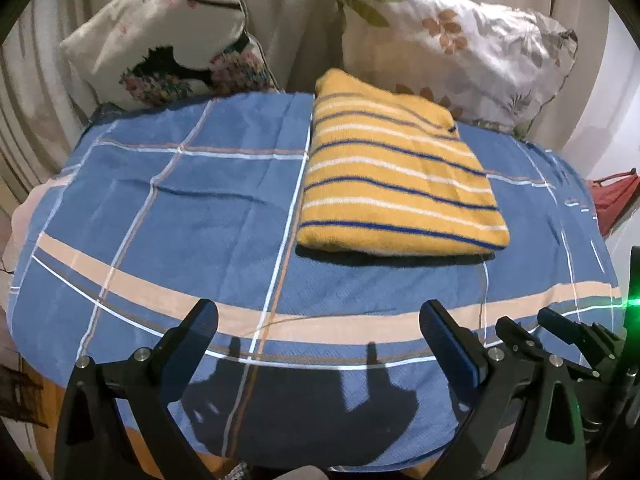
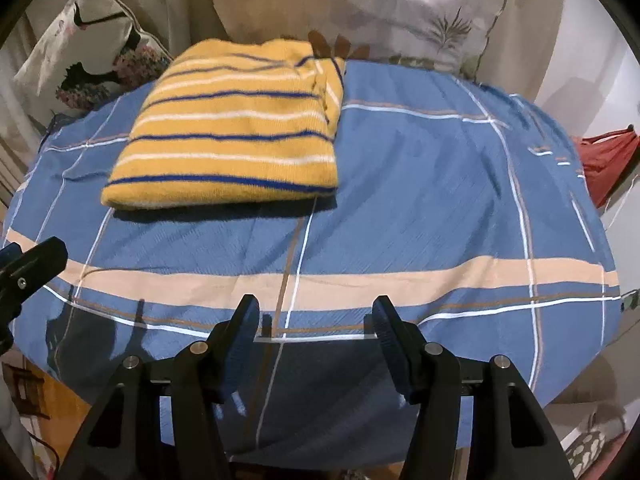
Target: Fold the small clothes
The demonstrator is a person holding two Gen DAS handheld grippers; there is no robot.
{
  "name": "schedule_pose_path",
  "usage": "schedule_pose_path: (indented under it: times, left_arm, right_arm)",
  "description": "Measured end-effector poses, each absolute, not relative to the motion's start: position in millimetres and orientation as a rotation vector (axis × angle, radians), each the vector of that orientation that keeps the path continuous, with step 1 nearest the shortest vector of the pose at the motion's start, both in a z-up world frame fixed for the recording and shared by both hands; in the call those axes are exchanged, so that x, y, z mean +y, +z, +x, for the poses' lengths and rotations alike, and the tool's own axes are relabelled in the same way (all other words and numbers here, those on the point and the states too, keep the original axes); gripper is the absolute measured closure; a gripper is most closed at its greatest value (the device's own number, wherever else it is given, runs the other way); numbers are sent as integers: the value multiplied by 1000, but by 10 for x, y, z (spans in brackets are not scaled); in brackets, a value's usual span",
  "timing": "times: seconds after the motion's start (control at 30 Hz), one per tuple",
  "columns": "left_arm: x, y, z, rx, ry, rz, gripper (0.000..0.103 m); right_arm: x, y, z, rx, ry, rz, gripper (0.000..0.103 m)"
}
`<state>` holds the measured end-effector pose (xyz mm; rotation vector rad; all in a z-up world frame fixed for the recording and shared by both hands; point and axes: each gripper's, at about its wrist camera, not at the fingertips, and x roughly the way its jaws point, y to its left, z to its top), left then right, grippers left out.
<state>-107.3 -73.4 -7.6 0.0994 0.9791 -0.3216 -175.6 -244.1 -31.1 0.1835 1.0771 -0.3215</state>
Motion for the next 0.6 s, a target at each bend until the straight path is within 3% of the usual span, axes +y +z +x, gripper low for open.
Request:
schedule_pose_path:
  times: [0.6]
  left_arm:
    - [-795,24,-1114,956,-332,110,2]
  right_arm:
    - [-2418,-285,-1696,1071,-313,177,36]
